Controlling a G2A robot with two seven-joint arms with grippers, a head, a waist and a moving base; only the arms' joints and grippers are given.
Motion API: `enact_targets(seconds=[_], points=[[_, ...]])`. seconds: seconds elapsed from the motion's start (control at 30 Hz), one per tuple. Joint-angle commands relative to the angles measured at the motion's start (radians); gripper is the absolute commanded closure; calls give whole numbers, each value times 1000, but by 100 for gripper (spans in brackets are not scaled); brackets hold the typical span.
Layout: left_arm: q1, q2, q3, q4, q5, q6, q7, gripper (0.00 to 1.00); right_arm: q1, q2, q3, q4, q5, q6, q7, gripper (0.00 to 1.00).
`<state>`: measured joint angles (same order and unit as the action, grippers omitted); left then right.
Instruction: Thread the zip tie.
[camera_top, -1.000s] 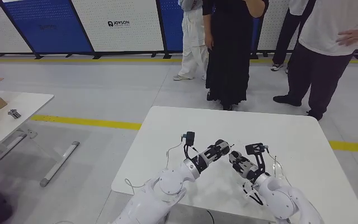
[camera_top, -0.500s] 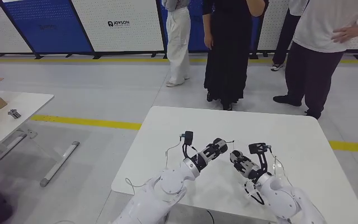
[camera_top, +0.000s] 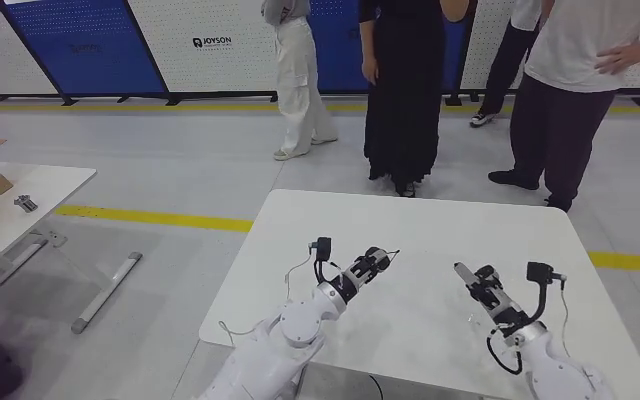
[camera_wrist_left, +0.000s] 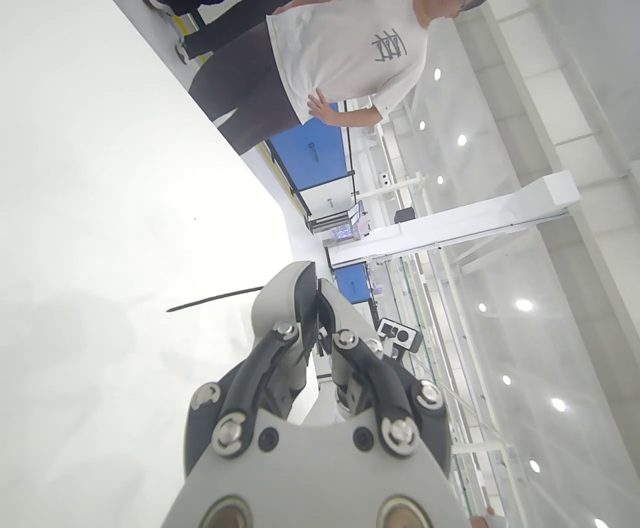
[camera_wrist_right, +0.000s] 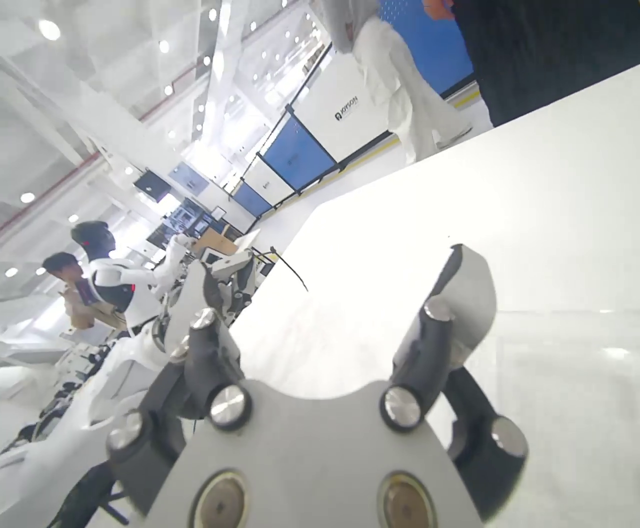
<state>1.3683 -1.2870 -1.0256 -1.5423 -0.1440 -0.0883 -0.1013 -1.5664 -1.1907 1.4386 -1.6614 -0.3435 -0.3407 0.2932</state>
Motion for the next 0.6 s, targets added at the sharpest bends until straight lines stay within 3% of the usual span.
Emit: enact_targets(seconds=[0.0, 0.2, 0.57], points=[[5, 1, -6, 1, -5, -4, 3, 100, -17, 2, 20, -15, 33, 1, -25, 0], [19, 0, -17, 1, -25, -18, 24, 100, -83, 8, 93, -64, 169, 1, -116, 0], [20, 0, -17, 1, -26, -19, 23, 100, -83, 8, 93, -64, 169, 1, -116, 0]])
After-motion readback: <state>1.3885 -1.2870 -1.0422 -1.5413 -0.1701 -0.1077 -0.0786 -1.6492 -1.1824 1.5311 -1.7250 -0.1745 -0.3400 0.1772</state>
